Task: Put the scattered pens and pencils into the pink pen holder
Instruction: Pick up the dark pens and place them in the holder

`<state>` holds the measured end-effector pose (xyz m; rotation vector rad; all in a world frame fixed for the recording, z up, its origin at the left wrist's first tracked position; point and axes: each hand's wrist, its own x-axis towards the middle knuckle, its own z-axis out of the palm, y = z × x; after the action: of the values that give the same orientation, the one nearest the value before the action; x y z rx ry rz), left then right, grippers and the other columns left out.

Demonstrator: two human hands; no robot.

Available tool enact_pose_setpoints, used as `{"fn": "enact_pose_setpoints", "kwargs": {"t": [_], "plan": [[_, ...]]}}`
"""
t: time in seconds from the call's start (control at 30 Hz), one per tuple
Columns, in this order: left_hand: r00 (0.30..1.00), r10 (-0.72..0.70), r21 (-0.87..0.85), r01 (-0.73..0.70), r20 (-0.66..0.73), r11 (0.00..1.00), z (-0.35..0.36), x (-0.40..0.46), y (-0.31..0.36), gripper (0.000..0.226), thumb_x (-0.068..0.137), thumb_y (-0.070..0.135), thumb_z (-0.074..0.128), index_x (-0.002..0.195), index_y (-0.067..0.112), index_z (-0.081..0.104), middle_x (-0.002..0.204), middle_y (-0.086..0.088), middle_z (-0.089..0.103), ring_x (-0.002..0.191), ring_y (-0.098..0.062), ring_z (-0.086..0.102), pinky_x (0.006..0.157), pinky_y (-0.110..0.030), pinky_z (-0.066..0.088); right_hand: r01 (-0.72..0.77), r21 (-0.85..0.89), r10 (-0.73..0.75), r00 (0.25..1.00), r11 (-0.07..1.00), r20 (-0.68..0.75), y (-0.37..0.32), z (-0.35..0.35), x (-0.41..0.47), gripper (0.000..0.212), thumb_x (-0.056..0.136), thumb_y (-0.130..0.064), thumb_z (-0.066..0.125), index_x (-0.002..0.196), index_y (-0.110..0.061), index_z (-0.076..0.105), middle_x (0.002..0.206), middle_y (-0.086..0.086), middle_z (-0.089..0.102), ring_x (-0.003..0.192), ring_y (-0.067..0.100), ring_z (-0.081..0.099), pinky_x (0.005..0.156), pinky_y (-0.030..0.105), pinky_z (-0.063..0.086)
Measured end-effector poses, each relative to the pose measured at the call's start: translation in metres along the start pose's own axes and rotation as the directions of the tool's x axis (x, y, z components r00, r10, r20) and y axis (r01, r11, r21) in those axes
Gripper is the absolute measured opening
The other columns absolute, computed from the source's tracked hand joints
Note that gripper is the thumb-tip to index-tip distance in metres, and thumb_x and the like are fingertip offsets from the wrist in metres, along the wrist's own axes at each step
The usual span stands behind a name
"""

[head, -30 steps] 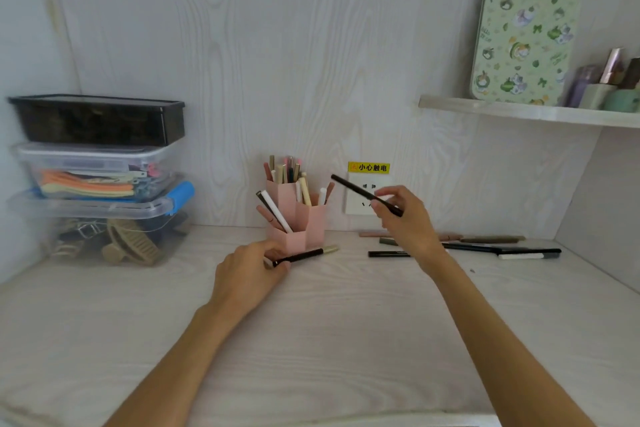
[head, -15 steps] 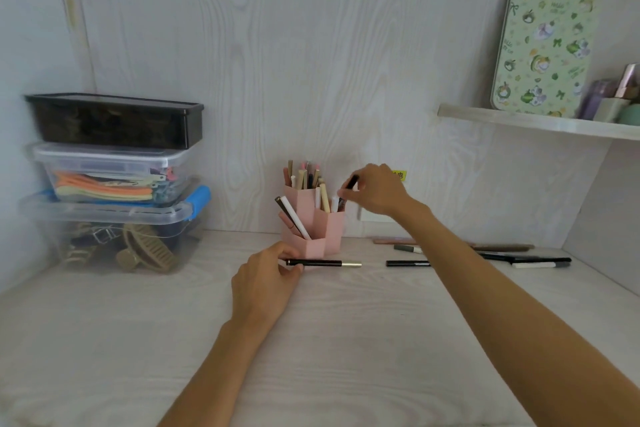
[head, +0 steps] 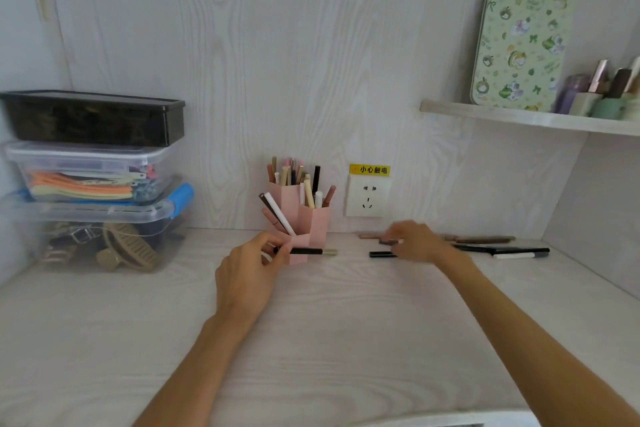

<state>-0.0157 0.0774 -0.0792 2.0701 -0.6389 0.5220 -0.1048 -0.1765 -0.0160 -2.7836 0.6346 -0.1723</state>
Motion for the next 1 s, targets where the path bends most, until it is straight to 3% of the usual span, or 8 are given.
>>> {"fn": "enact_pose_setpoints", "kwargs": {"t": [0.07,0.17,0.43,0.57,0.63,0.77,0.87,1.0], "plan": [[0.999,0.03,-0.008,-0.03,-0.028,1.0,-0.002,-0.001,0.002,0.005,0.085,0.044,0.061,0.087,0.04,0.063,0.075,0.02,0.061,0.066,0.004,0.055,0.053,-0.018,0.043,-0.043,-0.107,0.032,0.994,0.993,-0.102,0.014,0.029,-0.012,0.037,0.087,-0.006,0.045,0.121,-0.018,0.055,0.132,0.009,0.048,0.128,0.029,0.037,0.103,0.037,0.034],[0.993,0.087,-0.028,-0.089,-0.076,0.996,-0.004,-0.004,0.009,0.009,0.085,0.037,0.062,0.095,0.037,0.061,0.082,0.02,0.061,0.07,0.007,0.054,0.054,-0.015,0.04,0.031,-0.03,-0.039,0.96,0.999,-0.278,0.014,0.053,-0.017,0.033,0.09,-0.007,0.043,0.118,-0.018,0.055,0.129,0.005,0.053,0.124,0.026,0.042,0.101,0.038,0.037],[0.911,0.167,-0.064,-0.206,-0.378,0.977,-0.023,0.004,0.035,0.023,0.087,0.029,0.061,0.11,0.024,0.062,0.093,0.011,0.064,0.069,-0.009,0.058,0.054,-0.026,0.049,0.223,0.014,-0.202,0.906,0.975,-0.373,-0.008,0.069,-0.007,0.031,0.092,-0.012,0.045,0.117,-0.023,0.06,0.126,-0.001,0.057,0.123,0.019,0.044,0.099,0.034,0.035],[0.886,0.359,0.216,-0.305,-0.292,0.928,-0.027,0.018,0.041,0.027,0.087,0.021,0.062,0.114,0.017,0.064,0.096,-0.001,0.067,0.071,-0.011,0.055,0.051,-0.011,0.036,0.22,0.159,-0.144,0.91,0.963,-0.388,-0.002,0.064,-0.007,0.04,0.088,-0.008,0.049,0.127,-0.016,0.049,0.132,0.002,0.051,0.126,0.02,0.042,0.104,0.031,0.033],[0.916,0.342,0.338,-0.261,-0.208,0.904,-0.024,0.024,0.039,0.027,0.087,0.024,0.062,0.114,0.019,0.065,0.095,-0.002,0.069,0.078,-0.014,0.059,0.048,-0.012,0.033,0.133,0.137,-0.064,0.905,0.982,-0.419,0.004,0.059,-0.006,0.043,0.083,-0.004,0.049,0.124,-0.015,0.05,0.133,0.003,0.048,0.128,0.021,0.039,0.104,0.031,0.032],[0.965,0.244,0.396,-0.19,-0.091,0.898,-0.009,0.032,0.042,0.027,0.088,0.028,0.061,0.114,0.02,0.064,0.095,-0.008,0.068,0.082,-0.021,0.063,0.052,-0.029,0.05,-0.186,0.03,0.184,0.911,0.982,-0.37,0.02,0.051,-0.007,0.037,0.085,-0.011,0.048,0.122,-0.012,0.049,0.134,0.011,0.041,0.129,0.029,0.031,0.102,0.037,0.031],[0.951,0.206,0.299,-0.133,-0.229,0.945,-0.004,0.037,0.047,0.028,0.09,0.033,0.057,0.116,0.022,0.062,0.094,-0.005,0.065,0.071,-0.013,0.055,0.051,-0.026,0.046,-0.195,0.052,0.201,0.921,0.979,-0.334,0.026,0.053,-0.007,0.032,0.09,-0.016,0.044,0.121,-0.017,0.051,0.135,0.011,0.04,0.129,0.029,0.03,0.103,0.037,0.029],[0.874,0.212,0.189,-0.141,-0.436,0.972,-0.009,0.039,0.045,0.03,0.095,0.031,0.046,0.121,0.019,0.057,0.1,-0.006,0.063,0.083,-0.014,0.051,0.057,-0.016,0.03,-0.061,0.108,0.093,0.941,0.992,-0.325,0.024,0.053,-0.003,0.023,0.092,-0.024,0.048,0.114,-0.02,0.056,0.13,0.007,0.046,0.129,0.027,0.031,0.103,0.037,0.028]]}}
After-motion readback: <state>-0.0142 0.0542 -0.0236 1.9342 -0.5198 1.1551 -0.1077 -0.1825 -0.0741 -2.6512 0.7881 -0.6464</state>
